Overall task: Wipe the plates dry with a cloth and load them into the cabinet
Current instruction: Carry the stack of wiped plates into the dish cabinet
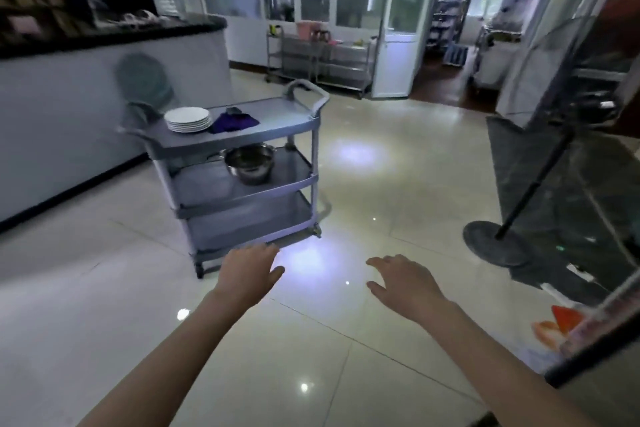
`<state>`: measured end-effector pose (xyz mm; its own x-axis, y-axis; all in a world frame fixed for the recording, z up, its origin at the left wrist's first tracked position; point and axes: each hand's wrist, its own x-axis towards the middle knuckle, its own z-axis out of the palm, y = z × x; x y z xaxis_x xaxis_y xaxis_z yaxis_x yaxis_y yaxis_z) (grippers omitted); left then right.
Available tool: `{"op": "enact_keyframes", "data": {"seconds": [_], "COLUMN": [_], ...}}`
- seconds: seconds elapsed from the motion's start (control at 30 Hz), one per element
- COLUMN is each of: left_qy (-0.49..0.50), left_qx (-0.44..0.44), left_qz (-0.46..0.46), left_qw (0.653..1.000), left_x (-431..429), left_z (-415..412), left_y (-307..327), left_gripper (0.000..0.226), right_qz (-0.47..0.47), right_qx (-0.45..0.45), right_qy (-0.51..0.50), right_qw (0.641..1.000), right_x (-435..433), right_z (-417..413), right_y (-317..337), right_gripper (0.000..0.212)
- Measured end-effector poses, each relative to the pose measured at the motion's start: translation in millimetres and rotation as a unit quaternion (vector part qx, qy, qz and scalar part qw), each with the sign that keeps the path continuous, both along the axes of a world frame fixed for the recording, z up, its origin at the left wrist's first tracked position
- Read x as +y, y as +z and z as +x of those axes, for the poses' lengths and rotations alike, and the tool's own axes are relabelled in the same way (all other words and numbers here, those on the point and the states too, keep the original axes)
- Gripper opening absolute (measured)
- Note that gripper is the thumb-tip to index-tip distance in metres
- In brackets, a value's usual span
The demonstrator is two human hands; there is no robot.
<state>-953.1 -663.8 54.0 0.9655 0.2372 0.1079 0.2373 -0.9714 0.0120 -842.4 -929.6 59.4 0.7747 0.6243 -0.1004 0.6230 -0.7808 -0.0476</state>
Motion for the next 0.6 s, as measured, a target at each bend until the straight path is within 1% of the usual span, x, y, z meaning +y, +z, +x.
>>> {"op": "enact_keyframes", "data": {"seconds": [0.1, 0.2, 0.33, 0.43, 0.5, 0.6], "left_qy": [0.052, 0.087, 0.119, 0.153, 0.17, 0.181], "left_qx": [-0.003, -0.005, -0.038, -0.074, -0.083, -0.097], "left_qz": [-0.008, 0.001, -0.004, -0.031, -0.046, -0.069], "left_qw": [0.999, 0.996, 0.992, 0.985, 0.981, 0.976], "left_x": [54, 104, 168, 215, 247, 293], "left_z": [28, 70, 143, 199, 232, 274], "left_y": [-4, -7, -1, 9, 12, 12], "left_gripper": [0.038, 0.034, 0.035, 0.037, 0.038, 0.037], "right_qz": [-0.009, -0.013, 0.027, 0.059, 0.071, 0.08], "right_qx": [-0.003, -0.009, -0.023, -0.026, -0.03, -0.002], "right_qy": [0.045, 0.079, 0.114, 0.142, 0.162, 0.18], "right_qw": [0.999, 0.997, 0.993, 0.988, 0.984, 0.98], "right_x": [64, 124, 206, 270, 313, 373], "right_z": [53, 113, 200, 265, 303, 348], "right_y": [-8, -12, -7, 5, 10, 14], "right_gripper": [0.047, 0.048, 0.046, 0.044, 0.044, 0.044]}}
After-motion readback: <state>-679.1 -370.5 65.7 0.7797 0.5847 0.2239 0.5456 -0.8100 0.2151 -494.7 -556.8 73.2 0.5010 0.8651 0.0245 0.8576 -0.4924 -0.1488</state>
